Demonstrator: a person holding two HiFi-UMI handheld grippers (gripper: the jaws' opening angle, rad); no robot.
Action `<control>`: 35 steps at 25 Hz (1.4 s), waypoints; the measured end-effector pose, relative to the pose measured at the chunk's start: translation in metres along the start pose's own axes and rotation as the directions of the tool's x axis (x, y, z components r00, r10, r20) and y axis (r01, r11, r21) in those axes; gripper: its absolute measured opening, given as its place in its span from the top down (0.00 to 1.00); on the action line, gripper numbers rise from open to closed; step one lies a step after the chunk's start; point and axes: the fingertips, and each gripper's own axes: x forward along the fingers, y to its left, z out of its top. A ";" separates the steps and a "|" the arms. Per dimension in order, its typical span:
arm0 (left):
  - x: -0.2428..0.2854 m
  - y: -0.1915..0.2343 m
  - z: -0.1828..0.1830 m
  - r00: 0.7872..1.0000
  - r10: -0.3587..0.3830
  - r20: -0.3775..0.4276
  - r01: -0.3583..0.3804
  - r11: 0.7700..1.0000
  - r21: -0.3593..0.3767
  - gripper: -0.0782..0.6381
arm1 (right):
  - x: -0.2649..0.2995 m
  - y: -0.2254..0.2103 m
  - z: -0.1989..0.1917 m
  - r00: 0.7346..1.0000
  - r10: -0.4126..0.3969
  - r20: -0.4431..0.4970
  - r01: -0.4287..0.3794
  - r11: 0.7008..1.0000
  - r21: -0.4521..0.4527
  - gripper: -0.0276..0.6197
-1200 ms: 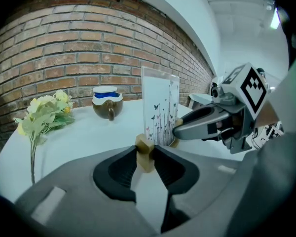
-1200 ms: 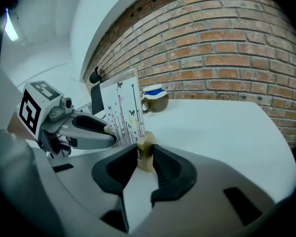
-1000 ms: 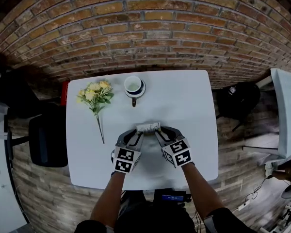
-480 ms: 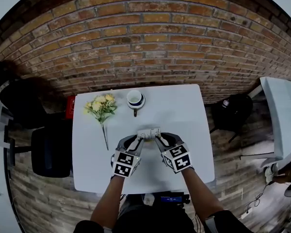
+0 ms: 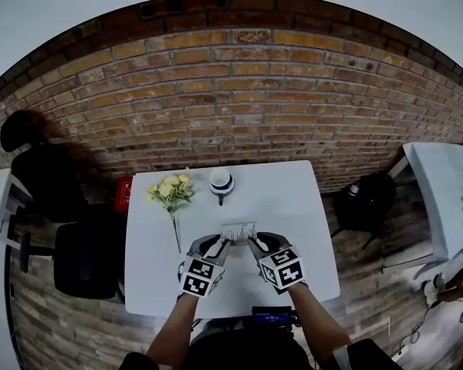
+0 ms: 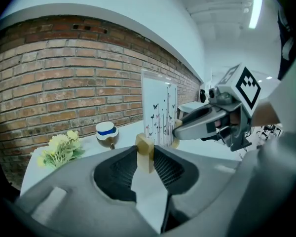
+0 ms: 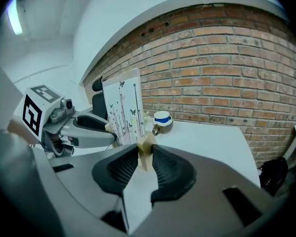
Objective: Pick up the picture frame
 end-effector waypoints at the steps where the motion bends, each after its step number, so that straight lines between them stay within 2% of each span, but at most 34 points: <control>1: -0.003 -0.002 -0.001 1.000 0.000 0.000 0.000 1.000 -0.001 0.74 | -0.002 0.003 -0.001 1.000 -0.001 0.000 0.001 1.000 0.004 0.81; 8: -0.015 -0.012 -0.014 1.000 -0.011 -0.015 0.011 1.000 -0.015 0.74 | -0.011 0.015 -0.016 1.000 -0.010 -0.015 0.010 1.000 0.027 0.81; 20: -0.014 -0.023 -0.016 1.000 -0.009 -0.027 0.009 1.000 -0.017 0.74 | -0.018 0.013 -0.024 1.000 -0.006 -0.018 0.007 0.999 0.036 0.81; 35: -0.006 -0.056 -0.030 0.994 0.069 -0.082 -0.075 0.995 -0.067 0.74 | -0.031 -0.002 -0.052 0.996 0.075 -0.047 -0.073 0.997 0.028 0.81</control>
